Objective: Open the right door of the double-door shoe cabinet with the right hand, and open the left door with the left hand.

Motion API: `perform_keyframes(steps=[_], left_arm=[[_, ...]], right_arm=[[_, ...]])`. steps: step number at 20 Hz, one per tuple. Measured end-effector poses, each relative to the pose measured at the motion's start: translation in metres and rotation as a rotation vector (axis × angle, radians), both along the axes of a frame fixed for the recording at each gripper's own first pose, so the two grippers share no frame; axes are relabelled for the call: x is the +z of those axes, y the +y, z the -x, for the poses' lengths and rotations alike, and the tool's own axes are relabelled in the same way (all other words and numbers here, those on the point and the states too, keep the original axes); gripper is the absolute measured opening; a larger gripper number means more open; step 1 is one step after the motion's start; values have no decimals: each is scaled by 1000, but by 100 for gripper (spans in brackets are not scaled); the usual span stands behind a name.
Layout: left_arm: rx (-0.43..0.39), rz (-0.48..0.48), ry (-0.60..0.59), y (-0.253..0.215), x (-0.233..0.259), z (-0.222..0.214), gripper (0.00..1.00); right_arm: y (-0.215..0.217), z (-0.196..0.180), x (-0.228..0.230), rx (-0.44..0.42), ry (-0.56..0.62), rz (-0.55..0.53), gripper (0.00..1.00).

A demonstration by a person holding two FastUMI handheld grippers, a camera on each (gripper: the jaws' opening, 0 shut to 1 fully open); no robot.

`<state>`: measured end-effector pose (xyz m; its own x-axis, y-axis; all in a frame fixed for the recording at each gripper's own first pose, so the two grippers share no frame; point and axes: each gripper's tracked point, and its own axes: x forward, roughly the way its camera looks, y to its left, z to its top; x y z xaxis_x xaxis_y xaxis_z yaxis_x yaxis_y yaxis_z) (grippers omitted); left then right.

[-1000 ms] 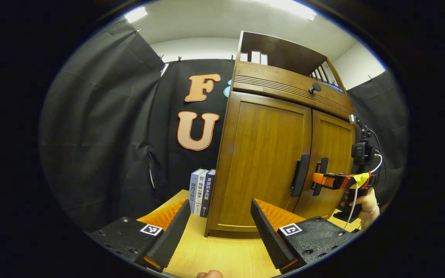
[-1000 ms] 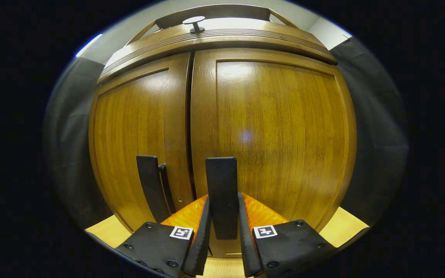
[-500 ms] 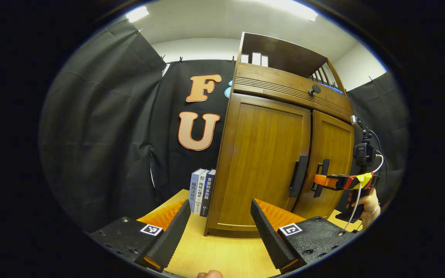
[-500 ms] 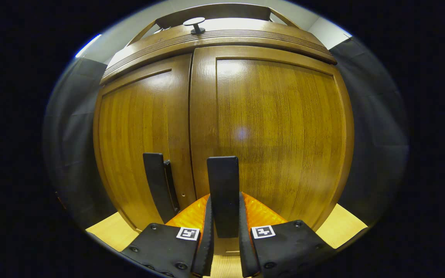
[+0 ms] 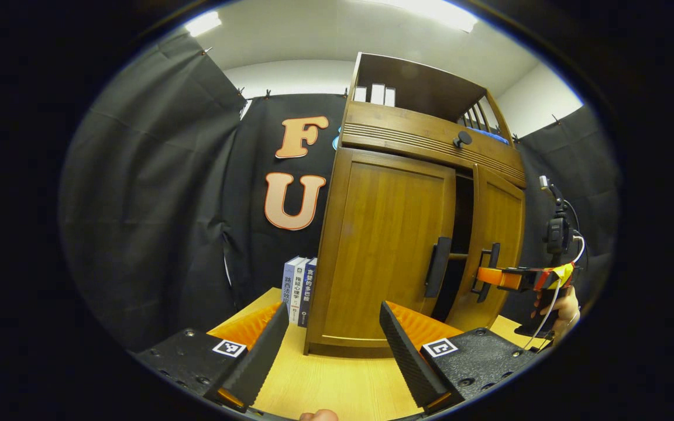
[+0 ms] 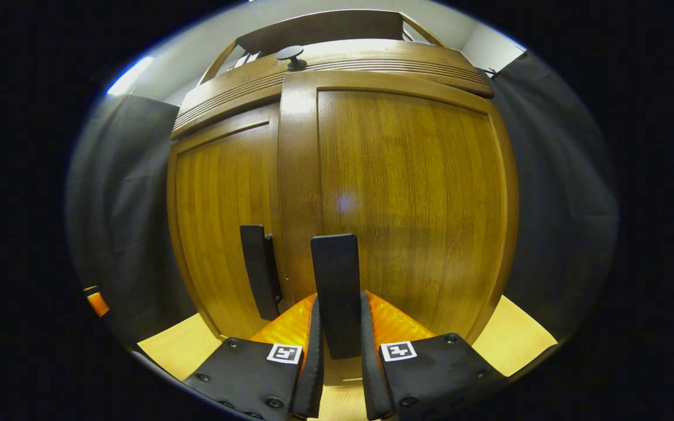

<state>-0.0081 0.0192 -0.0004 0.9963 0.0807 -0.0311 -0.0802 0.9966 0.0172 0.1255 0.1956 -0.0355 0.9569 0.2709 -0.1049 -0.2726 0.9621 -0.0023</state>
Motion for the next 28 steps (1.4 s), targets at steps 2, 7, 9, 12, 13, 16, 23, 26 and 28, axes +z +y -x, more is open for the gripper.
perform_keyframes(steps=[2, 7, 9, 12, 13, 16, 23, 26, 28], left_arm=[[-1, 4, 5, -2, -1, 3, 94], [-10, -8, -1, -13, 5, 9, 95], [-24, -12, -4, -20, 6, 13, 95], [-47, -18, -5, -29, 8, 14, 94], [-55, -20, -4, -32, 7, 14, 94], [-72, -13, 14, -42, 1, 13, 92], [-94, -5, 41, -58, -7, 15, 92], [-104, -6, 42, -61, -7, 13, 92], [-108, -12, 42, -64, -8, 15, 92]], right_arm=[[-6, 10, 1, 3, 2, 7, 36], [-25, 38, 2, 17, 12, -8, 40], [-33, 47, 4, 17, 9, -8, 37], [-48, 66, 9, 9, -3, -8, 35], [-53, 71, 11, 5, -6, -8, 35], [-69, 84, 13, -11, -12, -13, 35], [-107, 110, 17, -52, -28, -12, 26], [-125, 118, 19, -86, -36, -6, 26], [-139, 125, 21, -120, -39, -11, 29]])
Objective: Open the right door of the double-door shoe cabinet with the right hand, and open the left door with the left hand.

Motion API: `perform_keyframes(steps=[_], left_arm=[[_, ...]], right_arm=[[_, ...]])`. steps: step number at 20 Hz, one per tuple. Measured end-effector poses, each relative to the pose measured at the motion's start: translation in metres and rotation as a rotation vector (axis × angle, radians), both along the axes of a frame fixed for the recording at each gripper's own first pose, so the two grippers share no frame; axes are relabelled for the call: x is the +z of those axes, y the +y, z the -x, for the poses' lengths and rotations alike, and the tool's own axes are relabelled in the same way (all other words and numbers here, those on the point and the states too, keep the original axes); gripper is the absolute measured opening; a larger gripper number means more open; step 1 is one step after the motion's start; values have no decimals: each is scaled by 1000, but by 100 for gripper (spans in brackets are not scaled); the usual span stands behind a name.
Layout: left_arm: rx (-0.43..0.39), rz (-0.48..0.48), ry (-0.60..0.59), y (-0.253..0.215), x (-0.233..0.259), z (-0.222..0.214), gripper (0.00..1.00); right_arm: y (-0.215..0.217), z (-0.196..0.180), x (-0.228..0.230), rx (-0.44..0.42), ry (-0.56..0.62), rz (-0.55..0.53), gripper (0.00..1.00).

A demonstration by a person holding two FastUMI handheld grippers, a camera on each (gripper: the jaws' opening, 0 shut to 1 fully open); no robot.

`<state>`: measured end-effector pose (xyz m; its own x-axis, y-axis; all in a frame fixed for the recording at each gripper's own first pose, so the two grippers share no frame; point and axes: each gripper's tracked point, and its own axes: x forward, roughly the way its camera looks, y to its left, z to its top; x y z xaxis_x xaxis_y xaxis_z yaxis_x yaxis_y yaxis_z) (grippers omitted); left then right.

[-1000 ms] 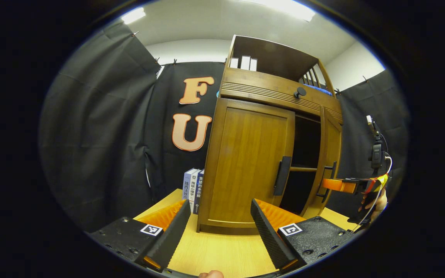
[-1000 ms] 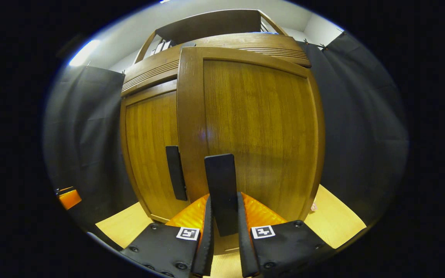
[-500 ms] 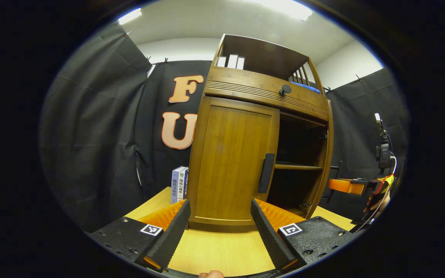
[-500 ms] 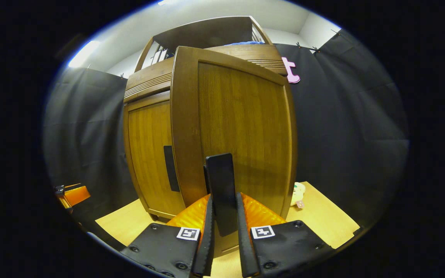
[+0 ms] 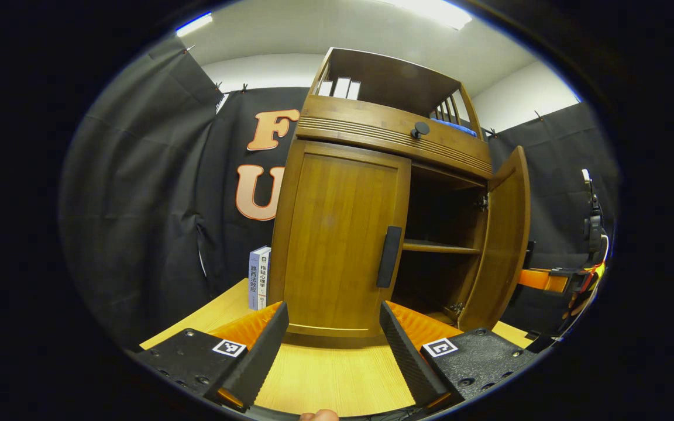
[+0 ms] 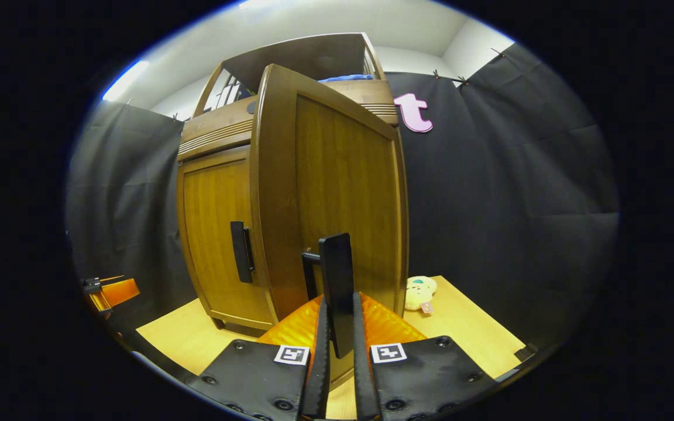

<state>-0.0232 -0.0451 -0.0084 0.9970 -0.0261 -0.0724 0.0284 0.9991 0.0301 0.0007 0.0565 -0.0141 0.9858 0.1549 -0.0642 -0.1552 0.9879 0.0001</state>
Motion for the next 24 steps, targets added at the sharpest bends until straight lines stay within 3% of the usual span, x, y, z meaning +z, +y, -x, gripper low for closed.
perform_keyframes(steps=[2, 3, 6, 10, 15, 20, 21, 24], left_arm=[[-4, -2, -1, -3, 1, -1, 92], [-8, -2, -2, -5, 1, -1, 92], [-22, 0, 3, -16, -1, -4, 92], [-37, -16, 10, -29, -4, -5, 95], [-44, -31, 3, -44, -2, -7, 92], [-47, -36, 8, -60, -4, -9, 95], [-49, -38, 9, -63, -4, -10, 92], [-55, -48, 10, -70, -3, -13, 92]], right_arm=[[-15, 3, -1, -29, -10, 23, 16], [-23, 6, 0, -48, -7, 30, 21], [-51, 11, 4, -98, -14, 24, 8], [-84, 13, 8, -142, -19, 5, 8], [-116, 17, 8, -170, -31, -6, 8], [-134, 20, 6, -162, -36, -29, 8], [-140, 22, 7, -168, -37, -32, 8], [-167, 23, 8, -218, -49, -31, 8]])
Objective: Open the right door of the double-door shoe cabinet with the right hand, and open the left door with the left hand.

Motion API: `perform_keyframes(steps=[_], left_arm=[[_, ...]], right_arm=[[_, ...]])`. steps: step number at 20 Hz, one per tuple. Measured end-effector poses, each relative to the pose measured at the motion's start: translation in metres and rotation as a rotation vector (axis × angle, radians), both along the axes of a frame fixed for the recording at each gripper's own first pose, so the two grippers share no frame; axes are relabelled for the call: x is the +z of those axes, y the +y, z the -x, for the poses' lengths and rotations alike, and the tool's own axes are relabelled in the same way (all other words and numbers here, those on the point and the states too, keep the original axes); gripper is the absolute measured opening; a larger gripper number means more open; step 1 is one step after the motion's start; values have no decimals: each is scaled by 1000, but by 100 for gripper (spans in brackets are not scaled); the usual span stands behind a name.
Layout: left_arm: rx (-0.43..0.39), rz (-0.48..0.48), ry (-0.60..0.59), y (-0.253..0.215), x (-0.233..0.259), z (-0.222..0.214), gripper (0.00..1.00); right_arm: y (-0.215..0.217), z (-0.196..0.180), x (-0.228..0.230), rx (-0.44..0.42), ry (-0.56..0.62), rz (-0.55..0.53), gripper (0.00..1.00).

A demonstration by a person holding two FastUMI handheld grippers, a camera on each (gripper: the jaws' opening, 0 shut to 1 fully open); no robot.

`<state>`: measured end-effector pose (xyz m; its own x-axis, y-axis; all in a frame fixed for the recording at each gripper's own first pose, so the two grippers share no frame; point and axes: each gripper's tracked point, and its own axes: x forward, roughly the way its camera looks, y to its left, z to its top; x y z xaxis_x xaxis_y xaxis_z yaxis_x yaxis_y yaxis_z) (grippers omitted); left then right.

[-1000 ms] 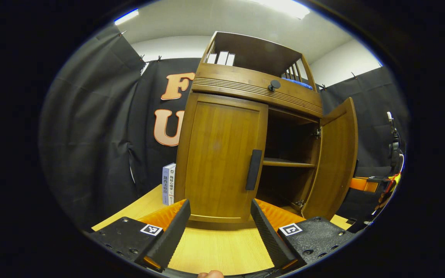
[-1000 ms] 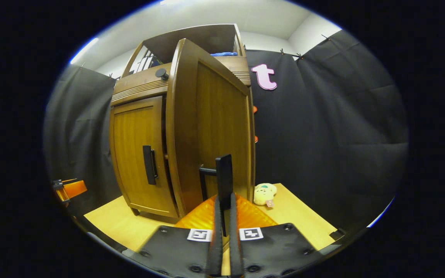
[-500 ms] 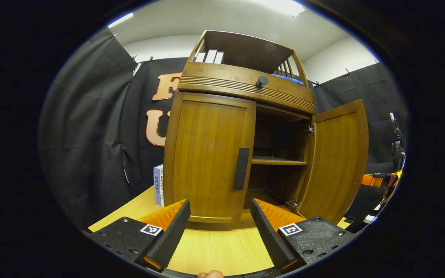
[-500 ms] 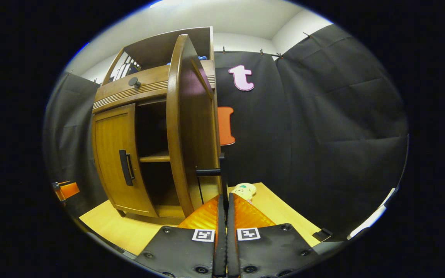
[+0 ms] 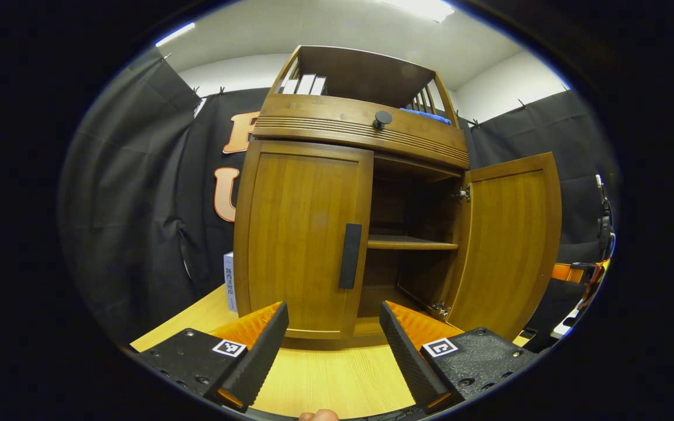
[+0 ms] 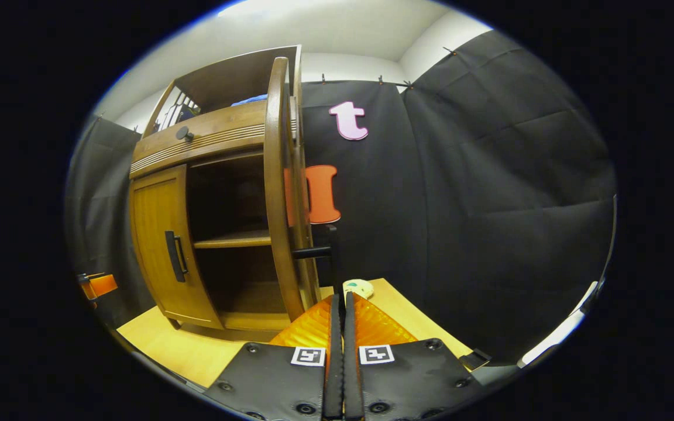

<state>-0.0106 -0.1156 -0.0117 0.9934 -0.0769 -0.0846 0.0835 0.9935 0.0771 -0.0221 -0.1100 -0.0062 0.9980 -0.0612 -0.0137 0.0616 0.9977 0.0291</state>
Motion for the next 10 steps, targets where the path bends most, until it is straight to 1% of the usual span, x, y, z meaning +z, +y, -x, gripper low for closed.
perform_keyframes(steps=[1, 3, 4, 5, 6, 9, 10], left_arm=[[0, -2, -1, -3, 1, -1, 92], [-3, 0, -3, -10, 1, -2, 92], [-6, 1, -2, -13, 2, -3, 94], [-9, 0, 0, -17, 1, -4, 92], [-12, -4, 2, -19, 1, -5, 95], [-8, -18, 7, -26, -1, -14, 95], [-8, -20, 6, -29, 0, -19, 92]], right_arm=[[-7, 0, 0, -6, 1, -7, 8], [0, 2, -6, 38, 24, -53, 8], [0, 2, -9, 41, 31, -51, 8], [-2, 1, -12, 40, 35, -43, 8], [-3, 0, -14, 44, 40, -42, 8], [-6, 3, -14, 52, 34, -54, 8], [-9, 4, -13, 45, 27, -50, 8]])
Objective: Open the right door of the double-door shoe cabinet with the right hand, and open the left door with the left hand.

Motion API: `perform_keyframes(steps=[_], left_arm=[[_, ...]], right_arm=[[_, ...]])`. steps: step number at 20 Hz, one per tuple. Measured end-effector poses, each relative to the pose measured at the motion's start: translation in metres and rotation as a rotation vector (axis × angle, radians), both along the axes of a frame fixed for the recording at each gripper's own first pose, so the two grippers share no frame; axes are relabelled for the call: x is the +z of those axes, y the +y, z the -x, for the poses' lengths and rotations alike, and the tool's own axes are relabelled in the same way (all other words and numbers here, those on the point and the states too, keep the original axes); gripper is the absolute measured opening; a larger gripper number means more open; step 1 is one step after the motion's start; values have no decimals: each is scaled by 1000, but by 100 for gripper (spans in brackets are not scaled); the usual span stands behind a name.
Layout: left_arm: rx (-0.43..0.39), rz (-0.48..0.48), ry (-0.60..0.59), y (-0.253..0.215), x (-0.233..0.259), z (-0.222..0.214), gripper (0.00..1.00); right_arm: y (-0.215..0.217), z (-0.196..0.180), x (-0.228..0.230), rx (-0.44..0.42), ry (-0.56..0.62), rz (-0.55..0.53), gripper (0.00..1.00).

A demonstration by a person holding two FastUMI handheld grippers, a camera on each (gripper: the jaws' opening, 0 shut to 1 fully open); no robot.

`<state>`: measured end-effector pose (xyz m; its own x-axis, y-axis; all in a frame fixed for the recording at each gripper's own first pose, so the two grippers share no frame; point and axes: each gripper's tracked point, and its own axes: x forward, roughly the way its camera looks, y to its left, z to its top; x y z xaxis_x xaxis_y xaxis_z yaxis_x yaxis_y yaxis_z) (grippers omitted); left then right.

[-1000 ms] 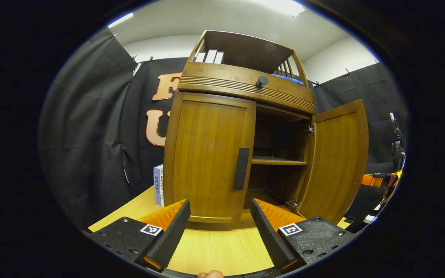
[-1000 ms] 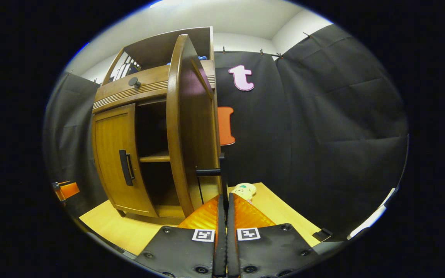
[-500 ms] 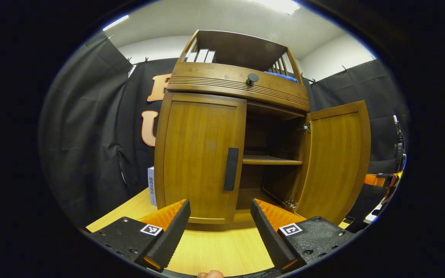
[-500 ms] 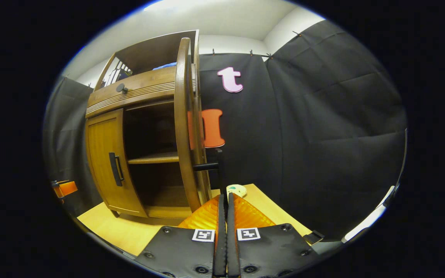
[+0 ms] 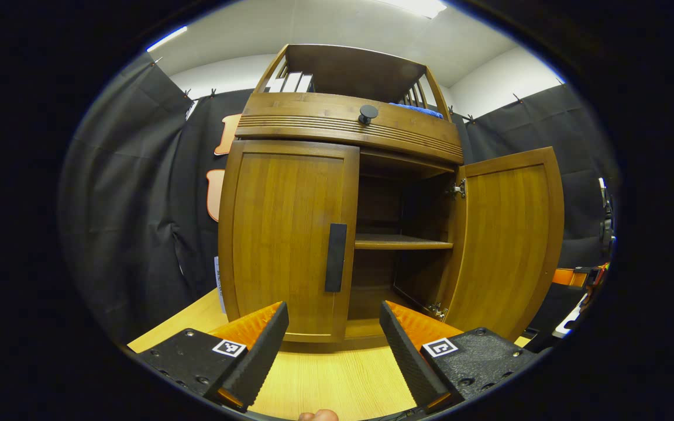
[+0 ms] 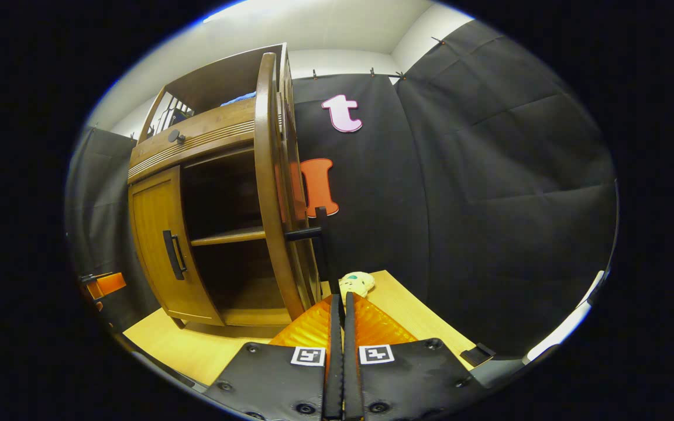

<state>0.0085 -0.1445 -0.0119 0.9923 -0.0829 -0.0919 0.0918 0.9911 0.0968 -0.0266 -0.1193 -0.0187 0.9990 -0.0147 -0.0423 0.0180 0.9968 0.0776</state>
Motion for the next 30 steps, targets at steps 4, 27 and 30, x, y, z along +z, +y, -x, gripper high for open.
perform_keyframes(steps=[4, 27, 30], left_arm=[[8, -15, -2, -6, 0, -26, 95], [88, -58, -45, 4, -15, -179, 92], [81, -50, -36, 4, -17, -190, 91]], right_arm=[[-19, 9, 12, -44, -42, 31, 8], [-70, 27, 32, -196, -103, 66, 31], [-75, 28, 37, -223, -110, 64, 50]])
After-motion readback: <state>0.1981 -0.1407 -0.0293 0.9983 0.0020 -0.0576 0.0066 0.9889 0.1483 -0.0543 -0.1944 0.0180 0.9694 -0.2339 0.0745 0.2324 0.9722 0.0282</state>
